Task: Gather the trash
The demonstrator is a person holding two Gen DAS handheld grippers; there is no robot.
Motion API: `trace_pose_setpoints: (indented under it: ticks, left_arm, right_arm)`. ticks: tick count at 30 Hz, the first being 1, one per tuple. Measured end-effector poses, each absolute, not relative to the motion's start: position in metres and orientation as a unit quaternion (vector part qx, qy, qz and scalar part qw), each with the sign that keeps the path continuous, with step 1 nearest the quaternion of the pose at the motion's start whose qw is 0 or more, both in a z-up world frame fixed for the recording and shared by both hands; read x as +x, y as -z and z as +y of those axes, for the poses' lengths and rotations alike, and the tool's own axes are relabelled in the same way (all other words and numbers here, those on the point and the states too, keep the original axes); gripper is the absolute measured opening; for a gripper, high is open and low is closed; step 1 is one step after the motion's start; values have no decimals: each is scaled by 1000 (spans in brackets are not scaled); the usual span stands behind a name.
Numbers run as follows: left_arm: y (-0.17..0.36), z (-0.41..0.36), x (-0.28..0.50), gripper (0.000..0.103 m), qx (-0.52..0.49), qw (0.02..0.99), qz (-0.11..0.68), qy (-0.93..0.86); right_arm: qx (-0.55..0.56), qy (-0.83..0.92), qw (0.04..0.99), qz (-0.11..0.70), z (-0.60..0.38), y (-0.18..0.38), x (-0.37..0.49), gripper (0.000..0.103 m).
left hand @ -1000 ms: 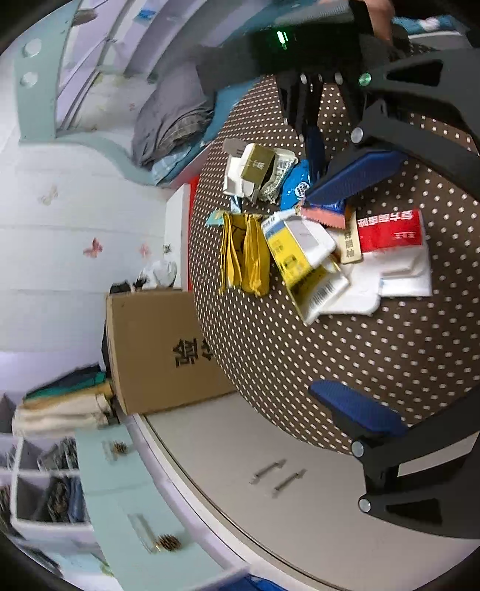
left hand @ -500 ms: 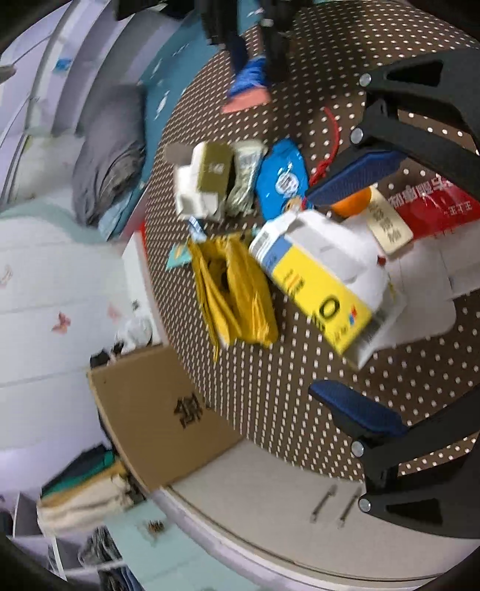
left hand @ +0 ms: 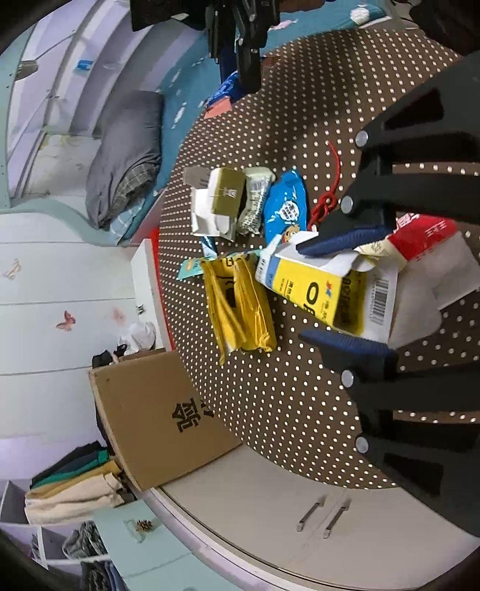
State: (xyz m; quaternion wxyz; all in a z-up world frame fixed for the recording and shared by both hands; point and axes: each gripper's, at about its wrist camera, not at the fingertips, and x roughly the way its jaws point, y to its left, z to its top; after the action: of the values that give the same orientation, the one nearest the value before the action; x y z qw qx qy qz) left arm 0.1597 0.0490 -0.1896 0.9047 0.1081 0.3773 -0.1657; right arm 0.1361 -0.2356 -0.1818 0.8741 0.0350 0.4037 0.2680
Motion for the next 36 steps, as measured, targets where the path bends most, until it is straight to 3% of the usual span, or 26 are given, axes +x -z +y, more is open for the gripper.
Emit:
trace_pose_setpoints:
  ticks: [11, 27, 36]
  left_arm:
    - [165, 42, 144, 33, 100, 914, 357, 163]
    - [92, 8, 138, 33, 71, 945, 280, 154]
    - [92, -31, 139, 33, 61, 939, 285, 185]
  right_arm:
    - [71, -256, 889, 373, -280, 161, 130, 41]
    - [138, -216, 908, 331, -364, 145, 119, 41]
    - [109, -219, 889, 387, -346, 187, 122, 41]
